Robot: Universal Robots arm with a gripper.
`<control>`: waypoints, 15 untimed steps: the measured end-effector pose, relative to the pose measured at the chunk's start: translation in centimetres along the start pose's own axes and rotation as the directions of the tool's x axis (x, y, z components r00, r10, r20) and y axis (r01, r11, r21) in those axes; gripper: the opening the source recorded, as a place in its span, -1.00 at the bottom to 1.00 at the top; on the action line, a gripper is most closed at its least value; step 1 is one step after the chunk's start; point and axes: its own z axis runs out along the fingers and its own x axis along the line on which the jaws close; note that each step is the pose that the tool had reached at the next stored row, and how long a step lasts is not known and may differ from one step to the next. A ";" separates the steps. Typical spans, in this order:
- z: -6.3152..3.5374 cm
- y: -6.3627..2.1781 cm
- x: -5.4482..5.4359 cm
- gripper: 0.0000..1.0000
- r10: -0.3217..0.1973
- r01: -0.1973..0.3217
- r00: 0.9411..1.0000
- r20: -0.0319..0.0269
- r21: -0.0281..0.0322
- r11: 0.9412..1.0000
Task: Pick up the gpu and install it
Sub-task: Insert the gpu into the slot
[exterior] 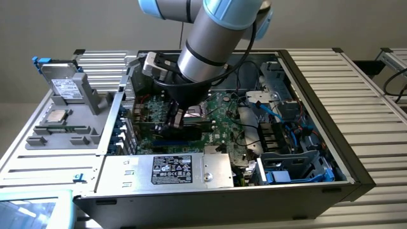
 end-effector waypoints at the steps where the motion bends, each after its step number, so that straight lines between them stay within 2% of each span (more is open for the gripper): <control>1: 0.02 0.04 0.0 -0.44 0.000 0.000 1.000 0.000 0.000 1.000; 9: 0.05 0.02 0.2 -0.44 0.000 0.000 1.000 0.000 0.000 1.000; 15: 0.09 0.03 -0.2 -0.44 0.001 -0.001 1.000 -0.002 0.000 1.000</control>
